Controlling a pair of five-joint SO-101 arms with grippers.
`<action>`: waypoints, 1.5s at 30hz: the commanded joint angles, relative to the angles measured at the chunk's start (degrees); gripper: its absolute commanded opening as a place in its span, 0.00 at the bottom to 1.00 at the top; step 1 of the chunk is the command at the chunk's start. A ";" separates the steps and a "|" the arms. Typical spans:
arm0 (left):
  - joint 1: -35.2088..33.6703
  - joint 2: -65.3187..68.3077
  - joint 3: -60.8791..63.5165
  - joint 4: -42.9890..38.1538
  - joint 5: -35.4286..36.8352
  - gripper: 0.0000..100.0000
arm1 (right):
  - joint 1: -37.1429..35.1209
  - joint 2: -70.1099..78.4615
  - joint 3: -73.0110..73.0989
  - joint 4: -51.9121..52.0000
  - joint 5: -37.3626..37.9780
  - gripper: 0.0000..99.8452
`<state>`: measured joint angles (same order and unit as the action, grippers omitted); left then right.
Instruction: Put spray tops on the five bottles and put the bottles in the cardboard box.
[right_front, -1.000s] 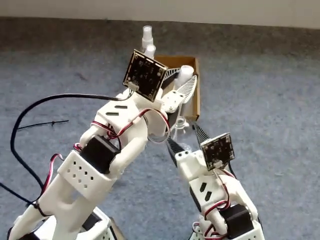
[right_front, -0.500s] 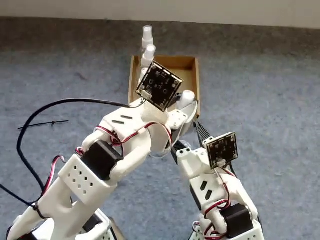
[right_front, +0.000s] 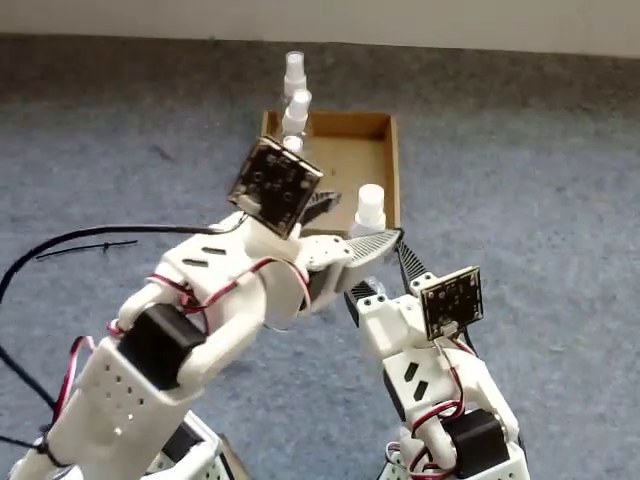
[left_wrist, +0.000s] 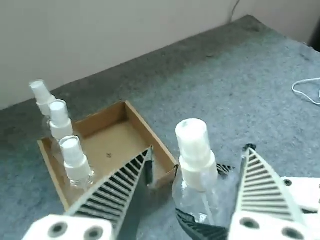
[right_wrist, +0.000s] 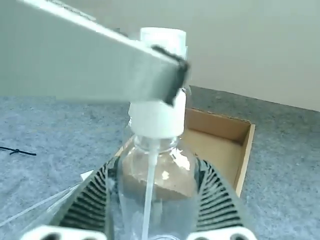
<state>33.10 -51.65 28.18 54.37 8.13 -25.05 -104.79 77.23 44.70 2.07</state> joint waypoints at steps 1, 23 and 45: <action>-5.14 -3.47 -2.51 -0.09 0.00 0.26 | 0.66 -0.40 -3.30 -1.54 -0.53 0.00; -7.34 5.05 1.71 -7.03 0.00 0.26 | 0.75 -0.40 -0.92 -1.54 -0.44 0.00; -15.43 -23.52 4.79 15.82 -5.36 0.26 | 11.12 6.81 -5.41 -8.57 -0.53 0.00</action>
<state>23.43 -72.57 32.22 68.18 7.60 -16.97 -102.59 77.05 39.96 2.07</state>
